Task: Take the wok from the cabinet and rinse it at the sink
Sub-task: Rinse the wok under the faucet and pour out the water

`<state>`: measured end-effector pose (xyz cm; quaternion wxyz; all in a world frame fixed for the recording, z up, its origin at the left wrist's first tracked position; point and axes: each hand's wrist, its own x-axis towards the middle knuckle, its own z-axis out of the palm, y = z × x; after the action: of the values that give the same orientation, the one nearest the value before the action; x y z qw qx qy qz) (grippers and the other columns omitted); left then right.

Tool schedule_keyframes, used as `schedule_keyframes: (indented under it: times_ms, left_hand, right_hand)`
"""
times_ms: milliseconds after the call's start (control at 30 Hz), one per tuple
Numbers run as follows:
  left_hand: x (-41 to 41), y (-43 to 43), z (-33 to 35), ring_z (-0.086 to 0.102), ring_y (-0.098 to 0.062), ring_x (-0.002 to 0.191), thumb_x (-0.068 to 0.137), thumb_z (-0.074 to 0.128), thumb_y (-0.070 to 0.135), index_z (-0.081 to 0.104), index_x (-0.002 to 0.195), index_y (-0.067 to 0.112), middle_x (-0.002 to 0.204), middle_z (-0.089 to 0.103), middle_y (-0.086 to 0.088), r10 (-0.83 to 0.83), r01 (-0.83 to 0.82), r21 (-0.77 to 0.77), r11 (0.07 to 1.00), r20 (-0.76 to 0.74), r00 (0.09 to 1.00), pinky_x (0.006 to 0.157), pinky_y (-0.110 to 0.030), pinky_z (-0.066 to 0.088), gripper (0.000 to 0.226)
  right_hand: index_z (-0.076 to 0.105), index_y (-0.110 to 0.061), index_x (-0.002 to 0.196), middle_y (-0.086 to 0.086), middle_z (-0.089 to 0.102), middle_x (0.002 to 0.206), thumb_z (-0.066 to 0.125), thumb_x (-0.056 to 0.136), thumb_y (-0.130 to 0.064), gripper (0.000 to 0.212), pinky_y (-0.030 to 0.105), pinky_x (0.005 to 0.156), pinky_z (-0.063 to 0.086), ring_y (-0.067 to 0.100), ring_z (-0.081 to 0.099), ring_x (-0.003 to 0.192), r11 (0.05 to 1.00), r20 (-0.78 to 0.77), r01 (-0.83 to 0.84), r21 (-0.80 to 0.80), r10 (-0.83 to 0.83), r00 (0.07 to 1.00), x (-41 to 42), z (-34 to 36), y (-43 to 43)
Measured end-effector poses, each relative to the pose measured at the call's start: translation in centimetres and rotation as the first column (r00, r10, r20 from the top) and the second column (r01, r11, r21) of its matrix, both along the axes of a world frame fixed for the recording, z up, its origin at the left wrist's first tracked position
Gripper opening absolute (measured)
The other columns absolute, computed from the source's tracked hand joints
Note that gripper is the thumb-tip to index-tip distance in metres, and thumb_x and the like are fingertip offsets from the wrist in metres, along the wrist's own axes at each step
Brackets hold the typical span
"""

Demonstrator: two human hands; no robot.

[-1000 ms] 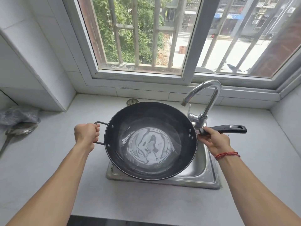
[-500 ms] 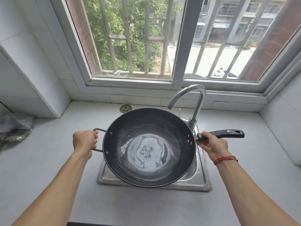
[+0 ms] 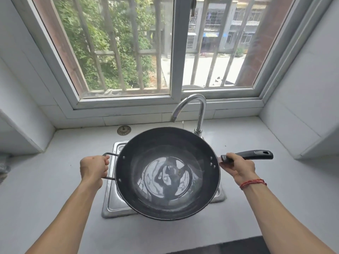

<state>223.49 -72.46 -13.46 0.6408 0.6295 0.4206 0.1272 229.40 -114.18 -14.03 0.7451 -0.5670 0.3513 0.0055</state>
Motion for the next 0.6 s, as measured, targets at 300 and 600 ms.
schedule_keyframes:
  times_ms: [300, 600]
  left_hand:
    - [-2.0, -1.2, 0.9, 0.033, -0.01, 0.035, 0.085, 0.048, -0.005, 0.065, 0.075, -0.002, 0.063, 0.049, -0.008, -0.158, 0.158, -0.016, 0.987, 0.029, 0.987, 0.034, -0.014, 0.022, 0.02]
    - [-2.0, -8.4, 2.4, 0.031, -0.004, 0.027, 0.09, 0.047, -0.003, 0.063, 0.078, 0.001, 0.064, 0.05, -0.007, -0.437, 0.442, -0.064, 0.895, 0.079, 0.896, 0.032, -0.011, 0.021, 0.02]
  right_hand:
    - [0.059, 0.005, 0.08, 0.023, 0.062, 0.085, 0.066, 0.083, 0.004, 0.008, 0.044, 0.068, 0.061, 0.037, 0.066, 0.082, 0.985, 0.038, 0.172, -0.009, -0.172, 0.984, -8.8, 1.4, -1.6]
    - [0.061, 0.006, 0.072, 0.014, 0.066, 0.06, 0.069, 0.08, 0.008, 0.011, 0.04, 0.066, 0.062, 0.027, 0.066, 0.065, 0.91, 0.092, 0.414, -0.008, -0.412, 0.907, -20.1, 3.3, -7.1]
